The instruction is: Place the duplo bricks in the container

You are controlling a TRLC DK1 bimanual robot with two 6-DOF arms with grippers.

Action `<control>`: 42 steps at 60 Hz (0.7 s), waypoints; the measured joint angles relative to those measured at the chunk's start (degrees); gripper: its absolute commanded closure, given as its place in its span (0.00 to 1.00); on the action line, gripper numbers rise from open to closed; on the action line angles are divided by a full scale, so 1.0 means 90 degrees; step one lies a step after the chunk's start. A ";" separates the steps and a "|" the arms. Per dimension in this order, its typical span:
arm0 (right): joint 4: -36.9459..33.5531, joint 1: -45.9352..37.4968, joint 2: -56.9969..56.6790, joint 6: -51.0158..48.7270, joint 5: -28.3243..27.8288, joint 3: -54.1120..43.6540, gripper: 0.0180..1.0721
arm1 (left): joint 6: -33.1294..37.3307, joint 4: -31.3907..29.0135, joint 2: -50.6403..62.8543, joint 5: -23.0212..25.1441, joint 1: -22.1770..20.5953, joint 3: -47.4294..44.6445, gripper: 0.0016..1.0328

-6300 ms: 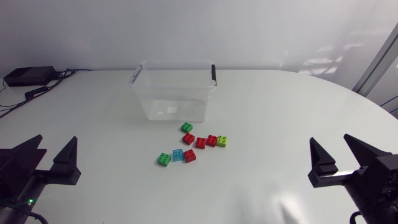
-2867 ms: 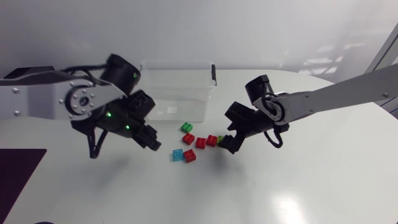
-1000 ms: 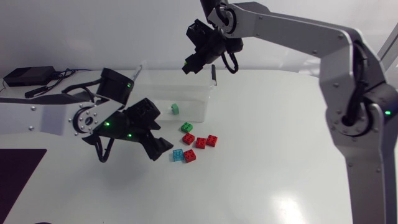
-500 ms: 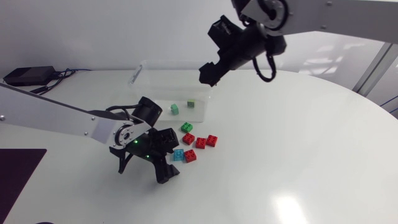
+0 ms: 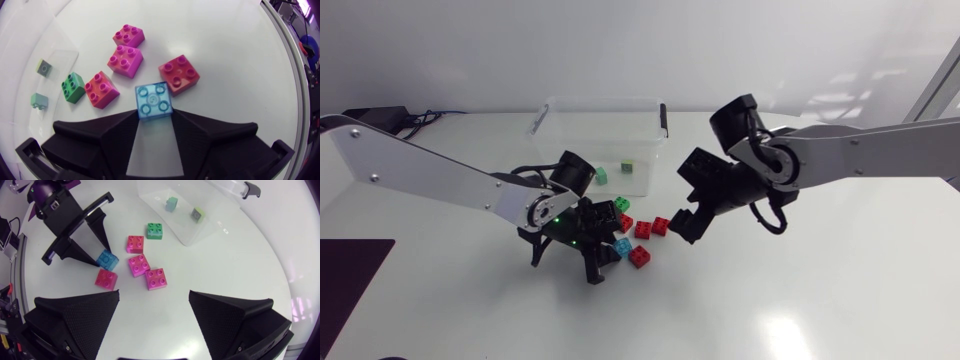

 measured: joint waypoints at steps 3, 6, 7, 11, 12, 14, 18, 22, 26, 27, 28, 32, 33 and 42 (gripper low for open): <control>0.0131 -0.0010 0.0231 -0.0039 0.0005 0.0002 0.04 | 0.0002 0.0039 0.0007 -0.0002 -0.0010 0.0002 0.82; 0.0192 -0.0012 0.0461 -0.0041 0.0017 0.0017 0.04 | -0.0002 0.0051 0.0034 -0.0002 -0.0012 0.0032 0.83; 0.0216 -0.0012 0.0529 -0.0041 0.0036 0.0022 0.04 | -0.0005 0.0056 0.0041 0.0000 -0.0012 0.0051 0.83; 0.0323 -0.0012 0.0811 -0.0044 0.0117 0.0063 0.04 | -0.0044 0.0068 0.0083 -0.0002 -0.0010 0.0109 0.83; 0.0340 -0.0010 0.0872 -0.0041 0.0153 0.0070 0.04 | -0.0051 0.0068 0.0087 -0.0002 -0.0010 0.0117 0.83; 0.0367 -0.0010 0.0967 -0.0044 0.0177 0.0097 0.04 | -0.0070 0.0068 0.0092 -0.0002 -0.0010 0.0124 0.83; 0.0418 -0.0034 0.1110 -0.0044 0.0204 0.0143 0.04 | -0.0102 0.0061 0.0092 -0.0005 -0.0010 0.0124 0.83; 0.0435 -0.0049 0.1117 -0.0044 0.0216 0.0146 0.04 | -0.0172 0.0044 0.0092 -0.0005 -0.0010 0.0124 0.79; 0.0437 -0.0073 0.1110 -0.0046 0.0221 0.0146 0.04 | -0.0216 0.0044 0.0092 -0.0002 -0.0010 0.0124 0.68; 0.0437 -0.0080 0.1110 -0.0049 0.0223 0.0146 0.04 | -0.0216 0.0044 0.0092 -0.0002 -0.0010 0.0124 0.68; 0.0437 -0.0083 0.1110 -0.0051 0.0221 0.0146 0.04 | -0.0219 0.0044 0.0092 -0.0002 -0.0010 0.0124 0.68; 0.0437 -0.0092 0.1110 -0.0109 0.0221 0.0146 0.04 | -0.0219 0.0044 0.0092 -0.0005 -0.0015 0.0124 0.62; 0.0437 -0.0095 0.1110 -0.0121 0.0221 0.0146 0.04 | -0.0219 0.0044 0.0092 -0.0005 -0.0024 0.0124 0.59; 0.0440 -0.0165 0.1110 -0.0165 0.0221 0.0146 0.04 | -0.0221 0.0039 0.0095 -0.0005 -0.0160 0.0155 0.26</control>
